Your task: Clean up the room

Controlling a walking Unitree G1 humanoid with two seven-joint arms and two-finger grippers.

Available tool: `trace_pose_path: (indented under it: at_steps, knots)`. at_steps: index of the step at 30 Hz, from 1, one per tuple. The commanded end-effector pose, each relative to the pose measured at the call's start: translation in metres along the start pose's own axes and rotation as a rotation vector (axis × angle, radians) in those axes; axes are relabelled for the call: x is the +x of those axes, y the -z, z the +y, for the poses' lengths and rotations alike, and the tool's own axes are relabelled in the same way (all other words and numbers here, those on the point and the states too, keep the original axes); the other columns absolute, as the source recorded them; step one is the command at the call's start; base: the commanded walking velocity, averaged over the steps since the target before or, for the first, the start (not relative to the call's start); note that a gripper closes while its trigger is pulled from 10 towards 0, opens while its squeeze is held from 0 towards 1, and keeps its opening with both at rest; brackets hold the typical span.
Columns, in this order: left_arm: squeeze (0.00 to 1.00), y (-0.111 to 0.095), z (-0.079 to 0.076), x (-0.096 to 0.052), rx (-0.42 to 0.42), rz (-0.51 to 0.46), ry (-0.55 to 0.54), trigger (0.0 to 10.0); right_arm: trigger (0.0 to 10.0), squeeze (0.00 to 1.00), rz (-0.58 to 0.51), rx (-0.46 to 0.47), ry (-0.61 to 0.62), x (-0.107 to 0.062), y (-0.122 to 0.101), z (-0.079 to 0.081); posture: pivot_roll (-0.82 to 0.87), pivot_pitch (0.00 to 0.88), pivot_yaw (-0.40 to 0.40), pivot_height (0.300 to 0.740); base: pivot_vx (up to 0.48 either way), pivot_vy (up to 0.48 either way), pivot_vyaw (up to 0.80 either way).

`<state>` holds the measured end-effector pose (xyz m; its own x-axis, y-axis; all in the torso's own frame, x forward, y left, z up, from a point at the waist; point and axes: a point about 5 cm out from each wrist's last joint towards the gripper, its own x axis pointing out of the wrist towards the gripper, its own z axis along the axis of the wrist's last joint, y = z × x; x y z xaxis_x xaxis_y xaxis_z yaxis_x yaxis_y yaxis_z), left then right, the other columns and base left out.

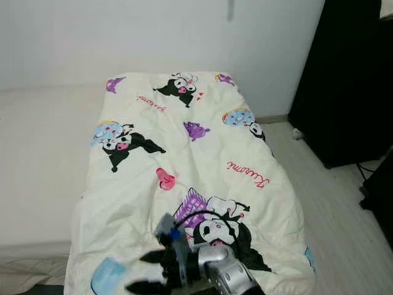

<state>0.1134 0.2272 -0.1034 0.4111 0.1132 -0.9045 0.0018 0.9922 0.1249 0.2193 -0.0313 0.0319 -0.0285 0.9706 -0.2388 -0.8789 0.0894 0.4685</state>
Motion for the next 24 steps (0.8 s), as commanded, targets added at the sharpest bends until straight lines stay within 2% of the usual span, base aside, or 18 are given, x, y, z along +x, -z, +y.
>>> trace_pose_path:
  at_steps: [1, 3, 5, 10, 11, 13, 14, 15, 16, 17, 18, 19, 20, 21, 22, 24]
  knots:
    - [0.0, -0.008, -0.023, 0.003, -0.006, -0.023, 0.063, 10.0, 10.0, 1.0, -0.026, 0.017, -0.06, -0.001, -0.004, 0.006, -0.13, 0.049, 0.004, 0.485, 0.0, 0.0, 0.0]
    - [0.0, -0.008, -0.023, 0.003, -0.006, -0.022, 0.063, 10.0, 10.0, 1.0, -0.034, 0.027, -0.111, -0.009, -0.004, 0.01, -0.13, 0.049, 0.005, 0.485, 0.0, 0.0, 0.0]
    - [0.0, -0.008, -0.023, 0.003, -0.006, -0.022, 0.063, 10.0, 10.0, 1.0, -0.034, 0.027, -0.111, -0.009, -0.004, 0.01, -0.13, 0.049, 0.005, 0.485, 0.0, 0.0, 0.0]
    - [0.0, -0.009, -0.022, 0.003, 0.003, -0.022, 0.056, 10.0, 10.0, 1.0, -0.01, 0.026, -0.114, -0.023, 0.001, 0.01, -0.14, 0.042, 0.006, 0.485, 0.0, 0.0, 0.0]
    - [0.0, -0.01, -0.019, 0.003, 0.015, -0.018, 0.037, 10.0, 10.0, 0.29, -0.036, 0.027, -0.01, -0.032, 0.003, 0.0, -0.15, 0.033, 0.006, 0.485, 0.0, 0.0, 0.0]
    - [0.0, -0.01, -0.019, 0.003, 0.015, -0.018, 0.037, 10.0, 10.0, 0.29, -0.036, 0.027, -0.01, -0.032, 0.003, 0.0, -0.15, 0.033, 0.006, 0.485, 0.0, 0.0, 0.0]
    - [0.0, -0.009, -0.015, 0.003, 0.029, -0.011, 0.01, 10.0, 10.0, 0.0, -0.075, 0.047, 0.182, -0.041, 0.006, -0.019, -0.15, 0.033, 0.006, 0.485, 0.0, 0.0, 0.0]
    - [0.0, -0.009, -0.015, 0.003, 0.029, -0.011, 0.01, 10.0, 10.0, 0.0, -0.075, 0.047, 0.182, -0.041, 0.006, -0.019, -0.15, 0.033, 0.006, 0.485, 0.0, 0.0, 0.0]
    - [0.0, -0.01, -0.011, 0.003, 0.037, -0.003, -0.019, 10.0, 10.0, 0.0, -0.112, 0.114, 0.384, -0.054, 0.013, -0.038, -0.15, 0.025, 0.011, 0.485, 0.0, 0.0, 0.0]
    - [0.0, -0.01, -0.011, 0.003, 0.037, -0.003, -0.019, 10.0, 10.0, 0.0, -0.112, 0.114, 0.384, -0.054, 0.013, -0.038, -0.15, 0.025, 0.011, 0.485, 0.0, 0.0, 0.0]
    - [0.0, -0.01, -0.005, 0.003, 0.037, 0.004, -0.051, 10.0, 10.0, 0.0, -0.139, 0.196, 0.58, -0.069, 0.025, -0.054, -0.15, 0.019, 0.016, 0.485, 0.0, 0.0, 0.0]
    - [0.0, -0.011, 0.0, 0.002, -0.003, 0.006, -0.075, 10.0, 10.0, 0.0, -0.174, 0.309, 0.746, -0.088, 0.042, -0.063, -0.16, 0.012, 0.025, 0.485, 0.0, 0.0, 0.0]
    - [0.0, -0.012, 0.004, 0.002, -0.038, 0.009, -0.095, 10.0, 10.0, 0.0, -0.195, 0.408, 0.892, -0.106, 0.06, -0.066, -0.16, 0.004, 0.03, 0.489, 0.0, 0.0, 0.0]
    - [0.0, -0.012, 0.007, 0.002, -0.061, 0.011, -0.105, 10.0, 10.0, 0.0, -0.207, 0.466, 0.978, -0.116, 0.071, -0.066, -0.16, 0.004, 0.03, 0.494, 0.0, 0.0, 0.0]
    - [0.0, -0.012, 0.007, 0.002, -0.061, 0.011, -0.105, 10.0, 10.0, 0.0, -0.207, 0.466, 0.978, -0.116, 0.071, -0.066, -0.16, 0.004, 0.03, 0.494, 0.0, 0.0, 0.0]
    - [0.0, -0.015, 0.01, 0.002, -0.083, 0.01, -0.117, 10.0, 10.0, 0.0, -0.18, 0.545, 1.125, -0.134, 0.096, -0.06, -0.17, 0.0, 0.042, 0.504, 0.0, 0.0, 0.0]
